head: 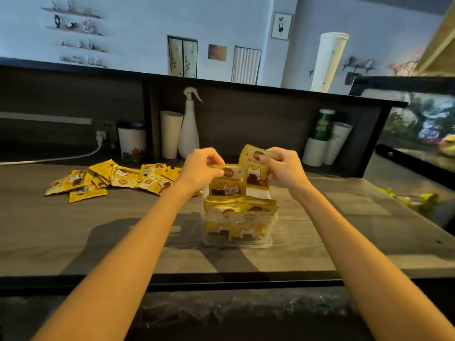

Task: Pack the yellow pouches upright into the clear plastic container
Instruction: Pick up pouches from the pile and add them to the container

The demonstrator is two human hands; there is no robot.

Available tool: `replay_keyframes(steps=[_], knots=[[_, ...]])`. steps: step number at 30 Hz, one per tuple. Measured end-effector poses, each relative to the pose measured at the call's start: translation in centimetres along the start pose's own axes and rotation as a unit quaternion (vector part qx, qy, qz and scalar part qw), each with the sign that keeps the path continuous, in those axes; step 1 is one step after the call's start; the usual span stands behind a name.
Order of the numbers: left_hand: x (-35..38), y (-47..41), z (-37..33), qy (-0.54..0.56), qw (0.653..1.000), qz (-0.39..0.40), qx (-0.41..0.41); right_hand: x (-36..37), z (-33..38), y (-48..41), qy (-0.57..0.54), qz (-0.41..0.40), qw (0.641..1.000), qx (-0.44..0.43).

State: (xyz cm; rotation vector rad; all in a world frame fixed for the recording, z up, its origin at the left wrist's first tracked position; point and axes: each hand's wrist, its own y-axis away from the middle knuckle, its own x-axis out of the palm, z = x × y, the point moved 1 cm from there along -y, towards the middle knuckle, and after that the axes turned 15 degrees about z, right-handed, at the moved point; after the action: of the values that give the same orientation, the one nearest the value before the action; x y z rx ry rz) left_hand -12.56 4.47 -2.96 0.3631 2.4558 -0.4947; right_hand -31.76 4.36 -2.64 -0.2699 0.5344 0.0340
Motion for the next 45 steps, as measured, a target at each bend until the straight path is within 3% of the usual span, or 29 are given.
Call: replay_keyframes(steps=[4,14,29,34,37,42,45], knots=[[0.6,0.3,0.7,-0.066,0.995,0.068,-0.022,0.5,-1.2,0.2,-0.03,-0.007,1.0,0.003],[1.4,0.1,0.2,-0.19,0.953,0.216,-0.092,1.4,-2.3,0.7,0.017,0.032,0.999,-0.005],[1.6,0.1,0.0,-0.159,0.958,0.225,-0.082,1.9,-2.5,1.3,0.186,0.194,0.962,0.045],[2.3,-0.1,-0.2,-0.2,0.945,0.249,-0.068,1.9,-2.4,1.3,0.207,0.241,0.946,0.064],[2.4,-0.4,0.1,-0.189,0.946,0.254,-0.073,2.1,-2.2,1.2,0.223,0.253,0.94,0.058],[2.1,-0.8,0.8,-0.154,0.964,0.207,-0.07,1.9,-1.5,0.5,0.166,0.225,0.958,0.062],[2.3,-0.7,0.6,-0.156,0.96,0.221,-0.075,2.3,-1.0,0.7,0.192,0.25,0.947,0.059]])
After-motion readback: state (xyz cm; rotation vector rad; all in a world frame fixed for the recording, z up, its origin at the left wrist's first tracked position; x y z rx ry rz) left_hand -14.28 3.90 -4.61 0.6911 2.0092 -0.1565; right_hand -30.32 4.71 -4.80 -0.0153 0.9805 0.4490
